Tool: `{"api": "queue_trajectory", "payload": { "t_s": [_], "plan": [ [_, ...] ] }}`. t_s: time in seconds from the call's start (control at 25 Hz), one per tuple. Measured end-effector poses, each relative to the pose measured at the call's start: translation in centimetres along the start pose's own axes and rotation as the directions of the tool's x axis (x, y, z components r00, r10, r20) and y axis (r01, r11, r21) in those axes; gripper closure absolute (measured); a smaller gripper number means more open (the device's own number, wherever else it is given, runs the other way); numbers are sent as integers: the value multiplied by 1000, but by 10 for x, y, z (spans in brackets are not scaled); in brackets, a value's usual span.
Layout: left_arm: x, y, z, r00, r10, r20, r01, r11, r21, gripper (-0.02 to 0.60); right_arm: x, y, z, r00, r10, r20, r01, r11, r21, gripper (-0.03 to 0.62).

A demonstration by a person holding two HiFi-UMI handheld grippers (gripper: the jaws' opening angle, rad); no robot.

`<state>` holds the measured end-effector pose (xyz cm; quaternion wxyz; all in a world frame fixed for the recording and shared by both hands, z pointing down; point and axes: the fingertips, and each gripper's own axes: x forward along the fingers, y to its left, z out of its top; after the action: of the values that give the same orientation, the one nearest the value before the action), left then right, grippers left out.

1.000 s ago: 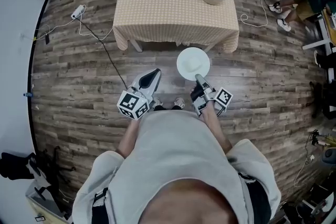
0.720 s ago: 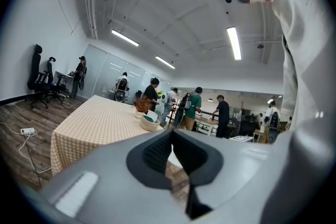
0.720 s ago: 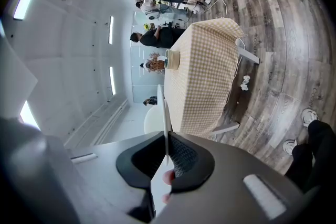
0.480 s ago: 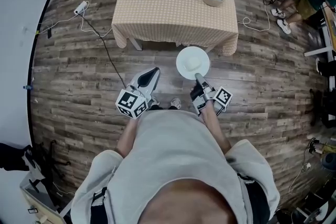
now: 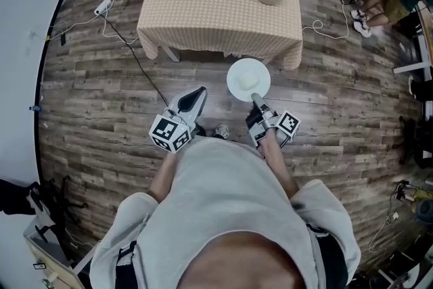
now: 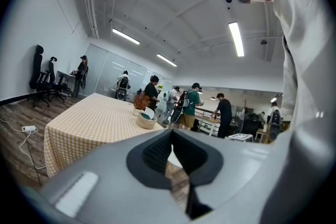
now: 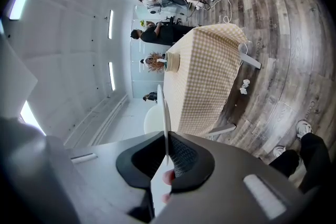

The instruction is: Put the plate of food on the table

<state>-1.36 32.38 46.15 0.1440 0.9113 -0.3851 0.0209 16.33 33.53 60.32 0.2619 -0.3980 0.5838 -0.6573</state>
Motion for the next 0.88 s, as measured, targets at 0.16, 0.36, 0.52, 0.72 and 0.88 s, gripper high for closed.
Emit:
{"api": "queue_trajectory", "payload": {
  "t_s": [0.16, 0.36, 0.52, 0.72, 0.88],
  "plan": [
    [10, -4, 0, 1000, -9, -4, 9, 1000, 3, 571, -2, -2, 11, 1000, -1, 11, 1, 1000, 0, 582],
    [19, -4, 0, 1000, -11, 1, 11, 1000, 7, 571, 0, -3, 17, 1000, 5, 10, -5, 1000, -9, 582],
    [28, -1, 1, 1000, -14, 3, 14, 1000, 8, 571, 4, -4, 25, 1000, 3, 11, -3, 1000, -12, 582],
    [41, 8, 3, 1000, -22, 4, 22, 1000, 7, 572, 13, -1, 35, 1000, 5, 18, -5, 1000, -14, 582],
    [54, 19, 5, 999, -33, 9, 32, 999, 6, 572, 27, 0, 45, 1000, 6, 26, -5, 1000, -25, 582]
  ]
}}
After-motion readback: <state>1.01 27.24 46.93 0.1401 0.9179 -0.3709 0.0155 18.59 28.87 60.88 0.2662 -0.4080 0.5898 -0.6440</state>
